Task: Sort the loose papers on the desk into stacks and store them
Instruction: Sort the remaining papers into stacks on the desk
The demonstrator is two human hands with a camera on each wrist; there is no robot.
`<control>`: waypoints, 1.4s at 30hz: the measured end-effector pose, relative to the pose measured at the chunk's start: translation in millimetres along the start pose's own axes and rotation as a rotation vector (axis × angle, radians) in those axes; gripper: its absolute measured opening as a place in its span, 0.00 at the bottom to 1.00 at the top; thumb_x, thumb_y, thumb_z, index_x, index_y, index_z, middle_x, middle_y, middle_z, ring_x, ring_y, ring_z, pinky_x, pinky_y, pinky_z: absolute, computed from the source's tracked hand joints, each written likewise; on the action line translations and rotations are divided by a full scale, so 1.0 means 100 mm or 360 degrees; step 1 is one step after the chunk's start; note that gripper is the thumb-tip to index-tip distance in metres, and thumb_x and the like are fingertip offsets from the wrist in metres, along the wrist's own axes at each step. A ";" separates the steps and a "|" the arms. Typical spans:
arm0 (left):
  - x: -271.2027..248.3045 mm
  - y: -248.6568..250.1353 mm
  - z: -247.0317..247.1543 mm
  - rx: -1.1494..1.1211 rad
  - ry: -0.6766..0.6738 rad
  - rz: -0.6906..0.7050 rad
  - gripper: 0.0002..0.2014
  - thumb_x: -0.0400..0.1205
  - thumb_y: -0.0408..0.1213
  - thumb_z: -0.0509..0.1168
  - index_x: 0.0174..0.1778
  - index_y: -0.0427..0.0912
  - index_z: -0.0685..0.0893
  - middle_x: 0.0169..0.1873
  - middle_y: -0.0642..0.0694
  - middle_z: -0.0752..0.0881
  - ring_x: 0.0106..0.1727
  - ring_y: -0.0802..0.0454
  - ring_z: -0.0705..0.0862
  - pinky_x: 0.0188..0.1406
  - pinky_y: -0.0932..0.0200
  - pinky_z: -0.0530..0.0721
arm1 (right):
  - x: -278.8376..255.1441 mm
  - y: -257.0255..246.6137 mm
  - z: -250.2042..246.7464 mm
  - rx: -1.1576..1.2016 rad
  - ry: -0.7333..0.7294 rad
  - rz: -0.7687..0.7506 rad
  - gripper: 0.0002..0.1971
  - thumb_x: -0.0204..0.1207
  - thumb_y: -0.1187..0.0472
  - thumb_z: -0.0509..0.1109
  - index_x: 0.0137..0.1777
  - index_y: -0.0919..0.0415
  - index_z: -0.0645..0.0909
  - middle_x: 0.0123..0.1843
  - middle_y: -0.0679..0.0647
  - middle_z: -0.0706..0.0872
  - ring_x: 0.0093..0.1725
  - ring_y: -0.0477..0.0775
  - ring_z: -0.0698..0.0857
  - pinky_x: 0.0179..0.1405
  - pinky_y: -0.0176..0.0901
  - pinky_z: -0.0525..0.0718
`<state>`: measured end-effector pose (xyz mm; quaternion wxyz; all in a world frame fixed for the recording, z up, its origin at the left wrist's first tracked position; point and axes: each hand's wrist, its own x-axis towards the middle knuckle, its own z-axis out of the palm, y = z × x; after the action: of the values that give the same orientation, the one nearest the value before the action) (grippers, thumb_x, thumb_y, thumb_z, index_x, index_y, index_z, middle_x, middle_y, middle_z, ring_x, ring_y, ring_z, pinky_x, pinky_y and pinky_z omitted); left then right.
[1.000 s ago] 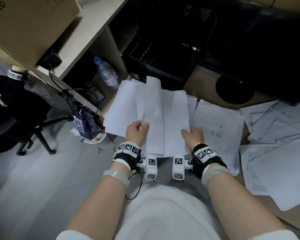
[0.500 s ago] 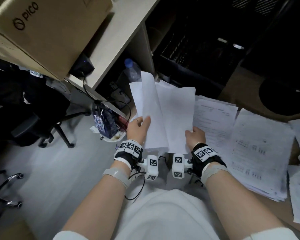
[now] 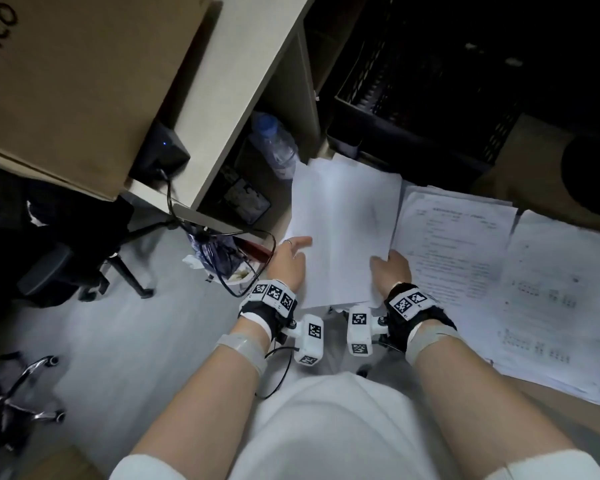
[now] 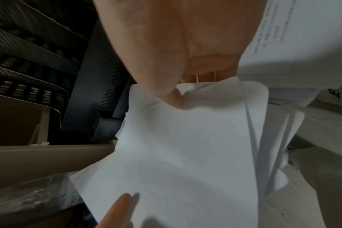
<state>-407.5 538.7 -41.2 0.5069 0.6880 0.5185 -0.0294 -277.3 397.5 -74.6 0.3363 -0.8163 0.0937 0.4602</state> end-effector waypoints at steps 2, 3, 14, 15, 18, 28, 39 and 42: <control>0.04 0.01 -0.01 -0.0027 -0.0027 -0.0050 0.21 0.86 0.27 0.59 0.76 0.41 0.77 0.70 0.53 0.77 0.77 0.52 0.74 0.77 0.64 0.65 | 0.03 0.03 0.01 -0.0055 0.0039 0.0002 0.22 0.79 0.68 0.57 0.73 0.68 0.75 0.73 0.64 0.80 0.69 0.65 0.81 0.69 0.51 0.78; 0.06 0.00 -0.02 -0.0012 -0.0031 -0.0091 0.23 0.87 0.30 0.60 0.80 0.42 0.72 0.75 0.52 0.71 0.81 0.51 0.68 0.80 0.60 0.62 | 0.05 0.03 0.01 -0.0072 0.0045 0.0010 0.23 0.80 0.70 0.55 0.75 0.67 0.74 0.74 0.64 0.79 0.70 0.65 0.80 0.69 0.49 0.77; 0.04 -0.09 -0.03 -0.0061 -0.0164 -0.0369 0.27 0.85 0.42 0.64 0.81 0.52 0.68 0.82 0.49 0.67 0.79 0.45 0.71 0.80 0.46 0.68 | 0.00 -0.11 0.11 -0.0033 -0.0029 0.0044 0.33 0.82 0.65 0.61 0.85 0.68 0.54 0.78 0.64 0.73 0.73 0.65 0.77 0.65 0.47 0.75; 0.03 -0.04 0.03 -0.0096 -0.0149 -0.0337 0.25 0.85 0.40 0.65 0.80 0.49 0.71 0.80 0.47 0.70 0.78 0.45 0.72 0.80 0.47 0.69 | -0.03 -0.11 0.06 -0.0015 -0.0012 0.0018 0.34 0.81 0.63 0.63 0.85 0.67 0.54 0.79 0.64 0.72 0.73 0.65 0.76 0.66 0.48 0.74; -0.04 0.21 0.29 -0.0219 -0.0169 -0.0203 0.19 0.85 0.33 0.66 0.73 0.40 0.79 0.70 0.42 0.82 0.71 0.46 0.79 0.73 0.54 0.75 | -0.13 -0.09 -0.24 -0.0005 -0.0011 -0.0127 0.34 0.81 0.58 0.67 0.84 0.66 0.60 0.83 0.61 0.68 0.79 0.61 0.71 0.73 0.48 0.69; -0.63 1.07 1.55 -0.0279 -0.0362 0.0038 0.15 0.83 0.31 0.66 0.66 0.35 0.85 0.56 0.38 0.89 0.50 0.45 0.87 0.59 0.50 0.84 | -0.39 0.68 -1.75 0.0528 0.0033 -0.0220 0.21 0.81 0.60 0.70 0.72 0.66 0.79 0.59 0.62 0.88 0.60 0.61 0.87 0.66 0.59 0.84; -1.90 1.74 3.52 -0.0242 -0.0624 0.0043 0.15 0.85 0.31 0.64 0.68 0.35 0.83 0.60 0.38 0.88 0.46 0.50 0.87 0.42 0.61 0.81 | -0.33 2.20 -3.75 0.0963 0.0181 -0.0097 0.09 0.80 0.66 0.69 0.58 0.59 0.83 0.41 0.54 0.85 0.38 0.51 0.82 0.32 0.36 0.76; -2.00 1.73 3.96 -0.0129 -0.0685 0.0053 0.16 0.85 0.31 0.64 0.68 0.33 0.83 0.62 0.36 0.87 0.44 0.52 0.86 0.40 0.64 0.80 | -0.26 2.59 -4.00 0.0979 0.0252 -0.0019 0.07 0.74 0.63 0.71 0.51 0.55 0.84 0.41 0.54 0.83 0.41 0.55 0.81 0.40 0.41 0.80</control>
<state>-178.9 123.1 -4.6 0.6336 0.6534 0.3877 -0.1461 -136.3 -56.2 -33.0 0.5619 -0.7101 0.2495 0.3432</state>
